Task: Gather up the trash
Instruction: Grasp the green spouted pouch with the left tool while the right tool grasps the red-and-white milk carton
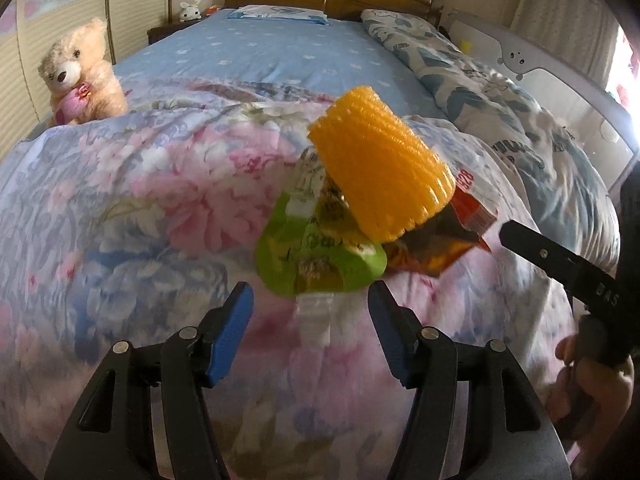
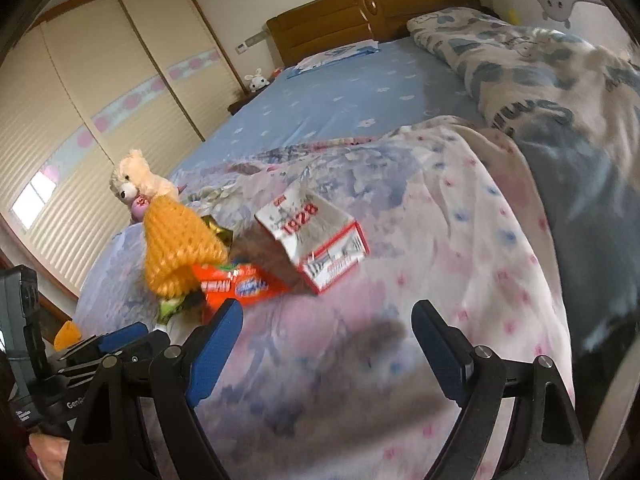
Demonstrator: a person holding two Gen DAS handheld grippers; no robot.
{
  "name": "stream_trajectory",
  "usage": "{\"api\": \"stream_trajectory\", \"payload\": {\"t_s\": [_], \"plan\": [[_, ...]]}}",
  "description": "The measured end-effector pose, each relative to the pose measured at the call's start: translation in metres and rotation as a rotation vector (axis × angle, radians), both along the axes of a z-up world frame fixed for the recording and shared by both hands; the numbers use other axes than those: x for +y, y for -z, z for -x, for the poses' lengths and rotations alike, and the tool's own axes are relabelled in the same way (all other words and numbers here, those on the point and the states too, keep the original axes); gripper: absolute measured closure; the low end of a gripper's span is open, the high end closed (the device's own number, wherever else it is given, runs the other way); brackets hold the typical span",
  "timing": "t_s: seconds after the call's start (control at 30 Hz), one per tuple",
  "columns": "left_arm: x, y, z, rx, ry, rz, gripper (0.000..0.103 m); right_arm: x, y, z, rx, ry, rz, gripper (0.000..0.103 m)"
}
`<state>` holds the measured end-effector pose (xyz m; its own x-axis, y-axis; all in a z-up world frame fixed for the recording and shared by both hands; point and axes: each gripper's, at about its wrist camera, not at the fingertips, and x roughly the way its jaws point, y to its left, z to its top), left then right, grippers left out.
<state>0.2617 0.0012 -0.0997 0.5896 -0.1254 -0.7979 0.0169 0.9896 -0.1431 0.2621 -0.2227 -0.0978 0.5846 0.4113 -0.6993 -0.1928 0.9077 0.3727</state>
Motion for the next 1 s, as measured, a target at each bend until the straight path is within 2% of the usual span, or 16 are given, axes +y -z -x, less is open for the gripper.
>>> {"api": "stream_trajectory", "payload": {"t_s": [0.33,0.4,0.47,0.57,0.7,0.87,1.0], "plan": [[-0.007,0.009,-0.014,-0.002,0.032,-0.026,0.044,0.024,0.005,-0.043,-0.011,-0.094,0.086,0.016],[-0.01,0.008,-0.013,-0.014,0.045,-0.036,0.066,0.027,0.006,-0.047,-0.005,-0.106,0.101,0.02],[-0.012,0.007,-0.013,-0.017,0.059,-0.038,0.078,0.031,0.008,-0.047,0.0,-0.112,0.126,0.049],[-0.013,0.005,-0.008,-0.026,0.074,-0.036,0.087,0.031,0.008,-0.041,0.008,-0.119,0.129,0.048],[-0.012,0.001,0.009,-0.032,0.075,-0.01,0.087,0.025,0.006,-0.02,0.007,-0.107,0.105,0.049],[-0.015,-0.004,0.035,-0.037,0.086,0.019,0.087,0.004,0.001,0.016,0.005,-0.04,0.042,0.049],[-0.015,-0.006,0.056,-0.03,0.099,0.079,0.087,-0.01,-0.005,0.041,-0.003,0.003,0.009,0.05]]}}
